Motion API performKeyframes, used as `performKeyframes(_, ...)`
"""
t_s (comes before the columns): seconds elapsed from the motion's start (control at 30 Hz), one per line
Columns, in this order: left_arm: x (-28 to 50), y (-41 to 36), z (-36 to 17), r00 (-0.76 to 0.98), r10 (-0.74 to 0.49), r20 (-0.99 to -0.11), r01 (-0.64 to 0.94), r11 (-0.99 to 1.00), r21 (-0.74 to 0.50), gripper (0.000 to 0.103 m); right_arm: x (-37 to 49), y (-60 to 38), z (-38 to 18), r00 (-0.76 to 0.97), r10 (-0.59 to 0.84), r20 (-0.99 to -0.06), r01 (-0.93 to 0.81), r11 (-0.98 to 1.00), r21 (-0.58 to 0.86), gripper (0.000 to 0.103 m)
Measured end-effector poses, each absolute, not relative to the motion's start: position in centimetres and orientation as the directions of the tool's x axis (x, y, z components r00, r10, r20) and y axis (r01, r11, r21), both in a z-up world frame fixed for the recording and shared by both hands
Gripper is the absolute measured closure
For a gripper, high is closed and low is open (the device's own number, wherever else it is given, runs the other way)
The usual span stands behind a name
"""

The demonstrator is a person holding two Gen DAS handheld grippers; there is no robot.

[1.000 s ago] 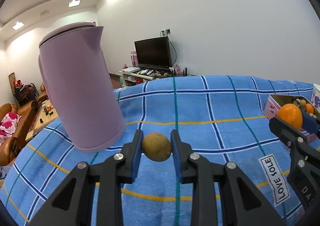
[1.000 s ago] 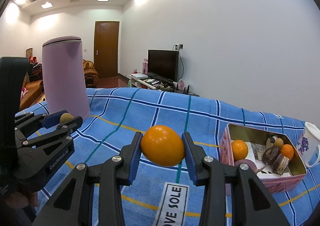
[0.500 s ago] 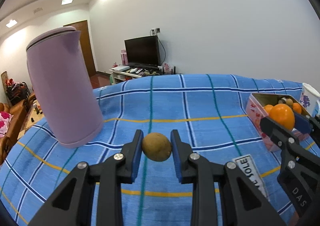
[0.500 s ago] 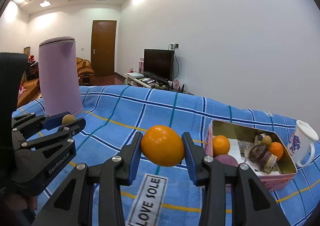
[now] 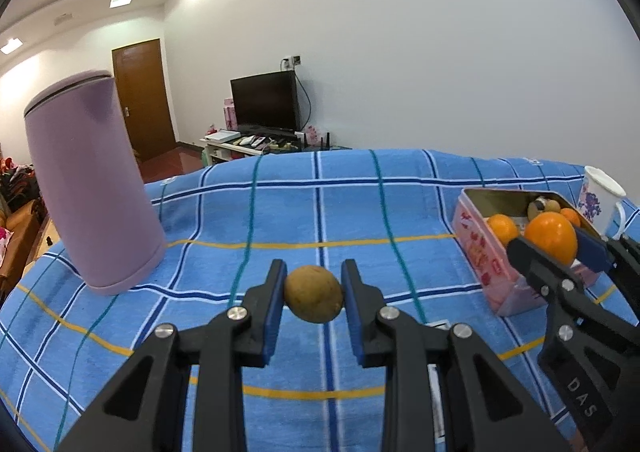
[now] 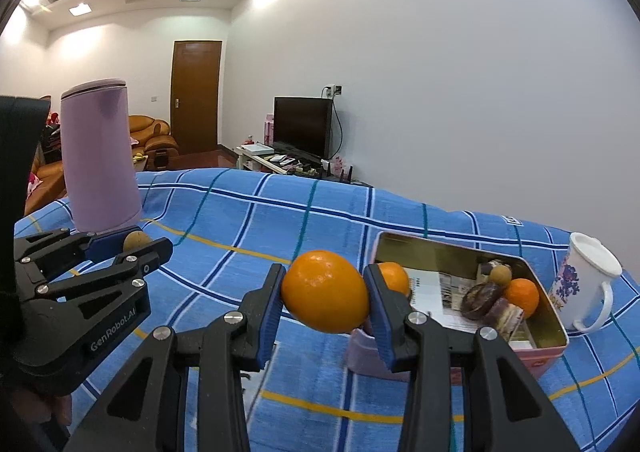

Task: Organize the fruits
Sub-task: 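Carry the orange with the right gripper to the pink tin while the left gripper carries the small fruit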

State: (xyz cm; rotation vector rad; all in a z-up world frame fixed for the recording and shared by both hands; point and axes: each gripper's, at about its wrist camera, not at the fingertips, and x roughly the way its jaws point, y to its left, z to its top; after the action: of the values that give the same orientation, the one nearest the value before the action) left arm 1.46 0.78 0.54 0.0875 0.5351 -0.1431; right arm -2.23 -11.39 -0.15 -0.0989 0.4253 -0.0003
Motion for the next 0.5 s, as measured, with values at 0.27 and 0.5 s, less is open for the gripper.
performKeyframes(0.27, 1.6, -2.0, 0.8, 0.851, -0.141, -0.506, 0.194, 0.980, 0.054, 0.073, -2.4, -12.9, 0.0, 0.916, -0.050, -0.399, 0.006, 0.994, -0.111, 0.061)
performKeyframes(0.5, 1.7, -4.0, 0.8, 0.848, -0.161, -0.505, 0.212, 0.976, 0.046, 0.073, -2.7, -14.8, 0.1, 0.917, -0.072, -0.392, 0.032, 0.994, -0.107, 0.061)
